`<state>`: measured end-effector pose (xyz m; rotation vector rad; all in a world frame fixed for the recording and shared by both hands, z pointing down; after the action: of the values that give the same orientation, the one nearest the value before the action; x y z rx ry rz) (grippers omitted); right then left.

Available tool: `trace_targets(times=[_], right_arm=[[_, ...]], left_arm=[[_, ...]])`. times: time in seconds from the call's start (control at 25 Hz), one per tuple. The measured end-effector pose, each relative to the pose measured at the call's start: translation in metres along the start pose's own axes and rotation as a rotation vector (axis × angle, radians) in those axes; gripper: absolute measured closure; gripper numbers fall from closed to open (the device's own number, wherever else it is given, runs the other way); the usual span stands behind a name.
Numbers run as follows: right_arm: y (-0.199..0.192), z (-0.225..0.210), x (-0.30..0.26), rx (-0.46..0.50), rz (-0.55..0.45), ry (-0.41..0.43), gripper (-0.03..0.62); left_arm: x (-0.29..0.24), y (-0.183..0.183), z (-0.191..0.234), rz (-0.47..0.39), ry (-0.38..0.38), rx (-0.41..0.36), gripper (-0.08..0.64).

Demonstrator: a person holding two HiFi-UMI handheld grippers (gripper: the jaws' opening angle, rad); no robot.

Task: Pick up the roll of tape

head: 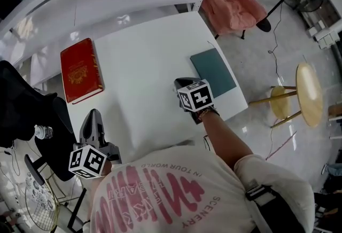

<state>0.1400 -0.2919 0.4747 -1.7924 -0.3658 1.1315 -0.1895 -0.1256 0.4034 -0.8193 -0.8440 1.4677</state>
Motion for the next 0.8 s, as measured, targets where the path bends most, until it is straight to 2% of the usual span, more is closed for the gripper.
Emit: trace_targets(times=[0.16, 0.36, 0.6, 0.68, 0.8], right_arm=[[-0.003, -0.004, -0.007, 0.012, 0.066, -0.03, 0.575], [-0.012, -0.004, -0.011, -0.03, 0.141, 0.017, 0.575], [-0.016, -0.005, -0.013, -0.073, 0.183, 0.028, 0.574], [-0.018, -0.005, -0.014, -0.084, 0.19, 0.028, 0.531], [-0.021, -0.003, -0.016, -0.089, 0.189, 0.038, 0.523]], left_arm=[[0.005, -0.001, 0.011, -0.009, 0.027, 0.003, 0.535], [0.008, -0.008, 0.011, 0.005, 0.04, 0.017, 0.535], [0.007, -0.01, 0.012, 0.003, 0.041, 0.025, 0.535], [0.006, -0.01, 0.011, 0.001, 0.036, 0.026, 0.535], [0.006, -0.011, 0.01, 0.003, 0.031, 0.026, 0.535]])
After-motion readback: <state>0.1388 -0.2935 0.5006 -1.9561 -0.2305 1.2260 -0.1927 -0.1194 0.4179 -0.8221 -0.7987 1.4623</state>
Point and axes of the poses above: the fingertips, and each gripper's own axes: x backward along the fingers, z to its left, y out of its top, the point moved 9 cm from there along x, backward along the fingers, and after that the axes turned 14 degrees about -z, right-handed, at the moved point
